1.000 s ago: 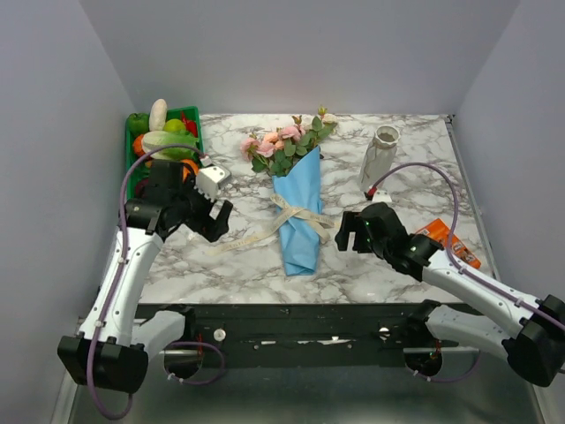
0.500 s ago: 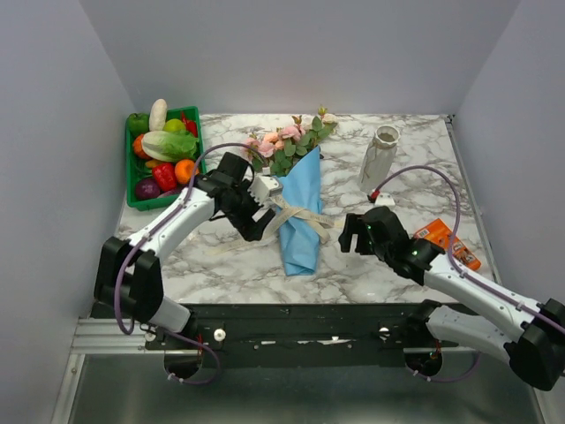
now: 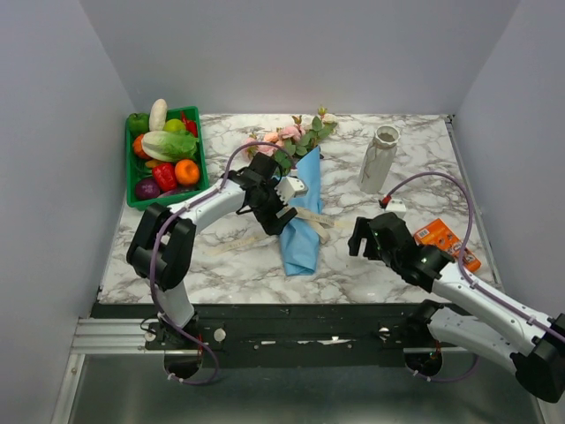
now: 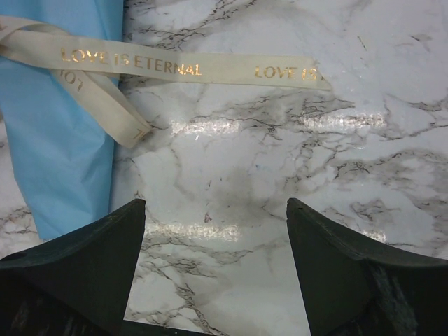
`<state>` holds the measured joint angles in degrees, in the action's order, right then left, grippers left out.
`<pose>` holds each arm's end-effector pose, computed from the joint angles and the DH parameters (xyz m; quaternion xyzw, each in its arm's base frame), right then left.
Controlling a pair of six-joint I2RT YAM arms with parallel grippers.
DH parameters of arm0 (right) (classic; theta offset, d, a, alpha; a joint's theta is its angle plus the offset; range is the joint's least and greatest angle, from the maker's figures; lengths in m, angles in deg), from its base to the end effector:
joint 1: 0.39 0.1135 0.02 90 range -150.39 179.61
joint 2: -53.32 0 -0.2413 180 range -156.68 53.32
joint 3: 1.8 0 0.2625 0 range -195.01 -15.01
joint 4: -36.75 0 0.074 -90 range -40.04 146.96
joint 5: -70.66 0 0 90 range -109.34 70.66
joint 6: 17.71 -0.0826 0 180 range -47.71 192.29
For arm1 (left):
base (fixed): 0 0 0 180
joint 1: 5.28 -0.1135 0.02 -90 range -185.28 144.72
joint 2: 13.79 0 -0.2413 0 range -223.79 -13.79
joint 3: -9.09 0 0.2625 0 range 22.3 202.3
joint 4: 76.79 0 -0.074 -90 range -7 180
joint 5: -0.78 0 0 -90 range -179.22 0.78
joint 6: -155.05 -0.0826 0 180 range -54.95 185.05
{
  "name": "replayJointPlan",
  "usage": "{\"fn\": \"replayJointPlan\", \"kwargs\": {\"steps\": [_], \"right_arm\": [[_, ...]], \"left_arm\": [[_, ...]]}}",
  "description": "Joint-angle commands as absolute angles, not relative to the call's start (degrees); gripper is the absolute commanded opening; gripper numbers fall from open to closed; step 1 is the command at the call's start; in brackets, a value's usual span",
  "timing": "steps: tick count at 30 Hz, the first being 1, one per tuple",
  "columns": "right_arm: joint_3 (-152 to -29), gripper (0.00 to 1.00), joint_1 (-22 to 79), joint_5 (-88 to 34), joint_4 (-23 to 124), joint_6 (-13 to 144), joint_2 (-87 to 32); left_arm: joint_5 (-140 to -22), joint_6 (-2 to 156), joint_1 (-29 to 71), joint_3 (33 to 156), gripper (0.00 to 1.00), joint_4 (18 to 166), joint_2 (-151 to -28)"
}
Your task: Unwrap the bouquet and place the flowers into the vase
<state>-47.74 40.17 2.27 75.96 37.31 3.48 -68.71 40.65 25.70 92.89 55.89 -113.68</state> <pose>0.1993 0.1306 0.1770 0.0306 0.9037 0.1034 0.4143 0.3121 -0.2211 0.1431 0.4813 0.8290 -0.1860 0.2160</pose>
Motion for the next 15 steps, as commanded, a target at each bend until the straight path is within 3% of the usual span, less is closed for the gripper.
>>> {"fn": "replayJointPlan", "kwargs": {"steps": [1, 8, 11, 12, 14, 15], "right_arm": [[-49.99, 0.88, 40.48, 4.4, 78.0, 35.64, 3.31], [-52.01, 0.88, 40.48, 6.41, 77.56, 35.55, 0.94], [-53.06, 0.88, 40.48, 8.34, 76.86, 36.17, -2.74], [-54.11, 0.88, 40.48, 9.04, 76.85, 36.25, -4.23], [-55.26, 0.88, 40.48, 11.07, 76.85, 36.52, -9.22], [-55.7, 0.87, 40.48, 11.68, 76.85, 36.52, -10.74]], "left_arm": [[-69.01, 38.25, 26.53, 94.37, 0.9, 58.27, -116.0], [-70.32, 37.28, 27.33, 92.09, 0.81, 60.11, -116.88], [-71.99, 36.84, 27.33, 90.68, 0.67, 61.52, -116.71], [-72.35, 36.84, 27.24, 90.24, 0.56, 62.13, -116.44], [-72.88, 36.93, 27.33, 89.36, 0.44, 62.92, -116.18], [-73.14, 37.01, 27.33, 89.27, 0.25, 63.27, -116.09]]}}
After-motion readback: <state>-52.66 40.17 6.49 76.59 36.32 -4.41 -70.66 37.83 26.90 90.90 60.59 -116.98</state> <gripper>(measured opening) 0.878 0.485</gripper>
